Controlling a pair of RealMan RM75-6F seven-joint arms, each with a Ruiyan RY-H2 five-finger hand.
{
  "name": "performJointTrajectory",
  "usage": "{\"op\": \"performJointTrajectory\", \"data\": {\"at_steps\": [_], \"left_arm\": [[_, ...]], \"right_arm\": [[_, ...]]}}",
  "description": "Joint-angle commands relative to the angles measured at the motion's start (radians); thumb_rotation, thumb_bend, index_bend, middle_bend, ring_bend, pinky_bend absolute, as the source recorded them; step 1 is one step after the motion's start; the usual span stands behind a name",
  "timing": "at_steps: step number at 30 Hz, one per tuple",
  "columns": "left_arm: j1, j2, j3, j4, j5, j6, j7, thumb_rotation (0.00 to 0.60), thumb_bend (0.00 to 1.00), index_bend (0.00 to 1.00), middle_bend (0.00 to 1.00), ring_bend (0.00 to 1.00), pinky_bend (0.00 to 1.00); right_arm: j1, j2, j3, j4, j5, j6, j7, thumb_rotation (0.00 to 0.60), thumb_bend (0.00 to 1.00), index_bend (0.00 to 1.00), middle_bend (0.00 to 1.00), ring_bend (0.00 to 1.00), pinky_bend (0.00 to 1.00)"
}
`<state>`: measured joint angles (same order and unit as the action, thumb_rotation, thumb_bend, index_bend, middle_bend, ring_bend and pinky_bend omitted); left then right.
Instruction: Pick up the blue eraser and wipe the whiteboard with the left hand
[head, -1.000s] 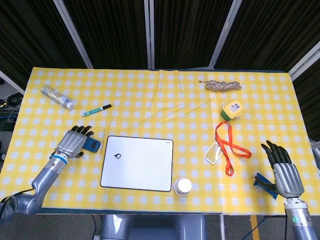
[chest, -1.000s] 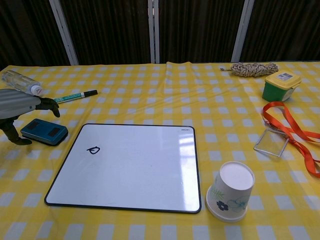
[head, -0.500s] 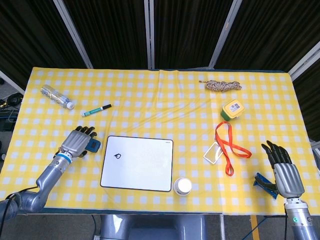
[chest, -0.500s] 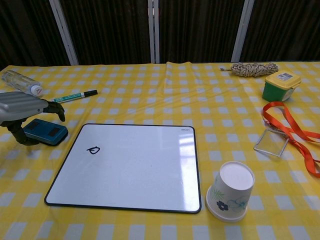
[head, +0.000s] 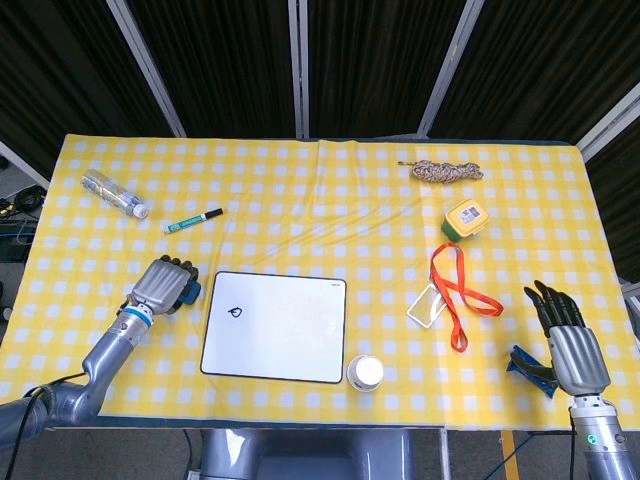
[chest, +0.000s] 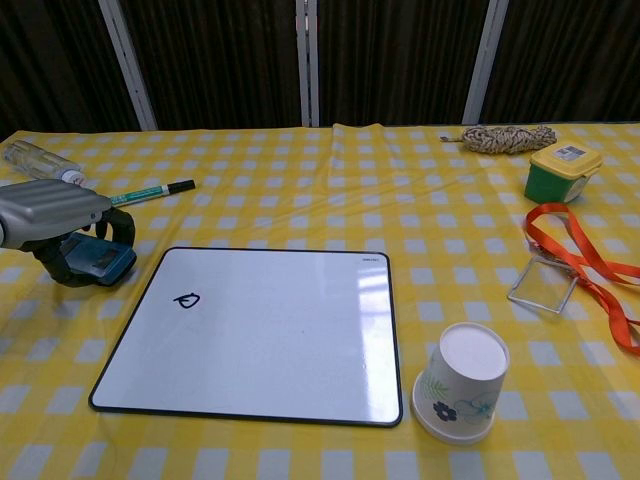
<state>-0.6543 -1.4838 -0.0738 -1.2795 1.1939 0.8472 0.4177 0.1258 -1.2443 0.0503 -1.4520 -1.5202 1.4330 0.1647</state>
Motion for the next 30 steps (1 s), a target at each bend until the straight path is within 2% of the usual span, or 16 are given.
{"op": "performJointTrajectory", "data": {"at_steps": [1, 5, 11, 24, 30], "left_arm": [[0.028, -0.038, -0.002, 0.042, 0.109, 0.117, -0.118, 0.6, 0.56, 0.73, 0.55, 0.51, 0.47], [0.041, -0.051, -0.001, 0.07, 0.206, 0.217, -0.233, 0.6, 0.61, 0.79, 0.59, 0.55, 0.51], [0.046, -0.065, 0.015, 0.096, 0.296, 0.295, -0.338, 0.6, 0.62, 0.79, 0.6, 0.56, 0.52], [0.04, -0.129, 0.063, 0.048, 0.423, 0.367, -0.406, 0.6, 0.62, 0.8, 0.61, 0.57, 0.53], [0.033, -0.172, 0.104, 0.021, 0.452, 0.332, -0.417, 0.6, 0.62, 0.8, 0.61, 0.57, 0.53]], "right_arm": [[0.0, -0.001, 0.0, 0.0, 0.0, 0.0, -0.001, 0.6, 0.06, 0.02, 0.0, 0.0, 0.0], [-0.001, -0.002, -0.001, -0.001, -0.004, 0.004, -0.003, 0.6, 0.07, 0.02, 0.0, 0.0, 0.0], [-0.002, -0.001, -0.002, -0.005, -0.006, 0.007, -0.005, 0.6, 0.06, 0.02, 0.0, 0.0, 0.0], [-0.004, 0.006, 0.001, -0.012, -0.007, 0.013, 0.003, 0.6, 0.06, 0.02, 0.0, 0.0, 0.0], [-0.006, 0.01, 0.002, -0.016, -0.007, 0.017, 0.008, 0.6, 0.06, 0.02, 0.0, 0.0, 0.0]]}}
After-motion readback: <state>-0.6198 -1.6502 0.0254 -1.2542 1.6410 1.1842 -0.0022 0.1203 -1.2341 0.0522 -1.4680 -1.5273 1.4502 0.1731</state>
